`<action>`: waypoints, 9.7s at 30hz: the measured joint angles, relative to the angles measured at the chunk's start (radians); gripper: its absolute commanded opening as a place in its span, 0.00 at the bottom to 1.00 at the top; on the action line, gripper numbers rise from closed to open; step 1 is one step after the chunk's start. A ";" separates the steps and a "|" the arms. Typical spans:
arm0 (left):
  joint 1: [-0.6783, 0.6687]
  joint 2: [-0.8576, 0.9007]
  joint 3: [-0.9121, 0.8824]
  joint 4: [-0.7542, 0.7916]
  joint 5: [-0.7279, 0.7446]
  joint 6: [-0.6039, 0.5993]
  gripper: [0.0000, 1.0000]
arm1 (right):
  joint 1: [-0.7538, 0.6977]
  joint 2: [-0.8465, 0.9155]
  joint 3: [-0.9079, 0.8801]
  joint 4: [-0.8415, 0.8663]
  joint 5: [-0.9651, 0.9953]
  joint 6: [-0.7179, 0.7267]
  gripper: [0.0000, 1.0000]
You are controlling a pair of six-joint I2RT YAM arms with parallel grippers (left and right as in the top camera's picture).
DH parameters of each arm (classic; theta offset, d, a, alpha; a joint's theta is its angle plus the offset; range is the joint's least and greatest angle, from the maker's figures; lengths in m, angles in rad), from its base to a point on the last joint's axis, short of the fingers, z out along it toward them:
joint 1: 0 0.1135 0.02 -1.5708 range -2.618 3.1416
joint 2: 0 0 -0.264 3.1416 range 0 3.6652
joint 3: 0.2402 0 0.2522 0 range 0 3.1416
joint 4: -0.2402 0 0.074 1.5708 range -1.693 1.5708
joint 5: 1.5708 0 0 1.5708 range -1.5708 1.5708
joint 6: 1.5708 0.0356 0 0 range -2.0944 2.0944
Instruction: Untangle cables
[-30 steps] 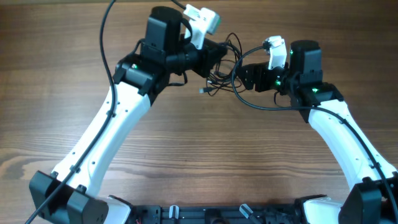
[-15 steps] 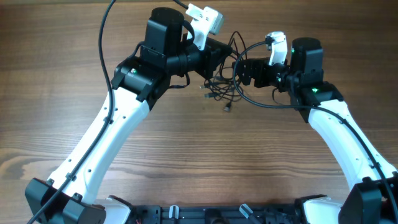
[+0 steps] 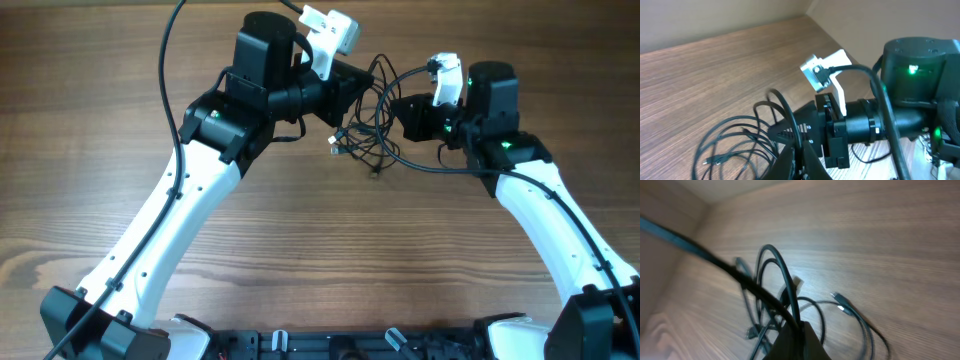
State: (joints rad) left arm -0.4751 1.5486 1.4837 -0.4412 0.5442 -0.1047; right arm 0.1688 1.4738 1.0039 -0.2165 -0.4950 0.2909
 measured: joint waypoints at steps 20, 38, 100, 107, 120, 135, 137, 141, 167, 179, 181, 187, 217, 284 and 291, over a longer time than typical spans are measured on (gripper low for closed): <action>0.222 -0.114 0.000 -0.188 -0.094 0.022 0.49 | 0.003 0.002 -0.001 -0.122 0.260 0.014 0.04; 0.188 0.194 0.000 -0.215 0.032 0.047 0.59 | 0.003 -0.312 -0.001 -0.073 0.046 0.039 0.04; -0.011 0.291 0.000 0.028 -0.176 0.123 0.04 | 0.003 -0.352 -0.001 -0.087 -0.048 0.099 0.04; -0.010 0.344 0.000 0.043 -0.150 0.114 0.04 | 0.003 -0.352 -0.001 -0.110 -0.038 0.099 0.04; 0.037 0.135 0.000 0.074 -0.139 0.106 0.04 | 0.003 -0.349 -0.001 -0.314 0.424 0.115 0.64; 0.040 -0.156 0.000 0.180 -0.155 0.060 0.04 | 0.001 -0.180 -0.001 -0.311 0.163 -0.042 0.79; 0.040 -0.156 0.000 0.180 -0.154 0.039 0.04 | 0.001 -0.159 -0.001 -0.294 0.125 -0.070 0.79; 0.040 -0.156 0.000 0.184 -0.153 0.014 0.05 | 0.001 -0.102 -0.001 -0.252 0.047 -0.159 0.76; 0.040 -0.156 0.000 0.229 -0.150 -0.029 0.05 | 0.056 0.135 -0.003 -0.065 -0.324 -0.516 0.69; 0.040 -0.156 0.000 0.233 -0.150 -0.032 0.04 | 0.134 0.225 -0.012 0.061 -0.278 -0.430 0.05; 0.040 -0.156 0.000 0.233 -0.150 -0.032 0.04 | 0.134 0.227 -0.013 0.060 -0.229 -0.385 0.05; 0.040 -0.155 0.000 0.177 -0.209 -0.028 0.04 | 0.128 0.203 -0.014 0.011 -0.135 -0.273 0.04; 0.331 0.204 0.000 -0.087 -0.271 0.029 0.04 | -0.385 -0.447 -0.020 -0.389 0.429 -0.040 0.04; 0.216 0.280 0.000 -0.247 -0.142 0.085 0.60 | -0.485 -0.167 -0.020 -0.416 0.285 0.097 0.04; 0.108 0.286 0.000 -0.300 -0.292 0.085 0.57 | -0.485 -0.167 -0.020 -0.420 0.285 0.096 0.04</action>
State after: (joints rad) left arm -0.3668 1.8347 1.4837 -0.7410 0.2523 -0.0193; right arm -0.3164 1.3071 0.9840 -0.6365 -0.2100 0.3870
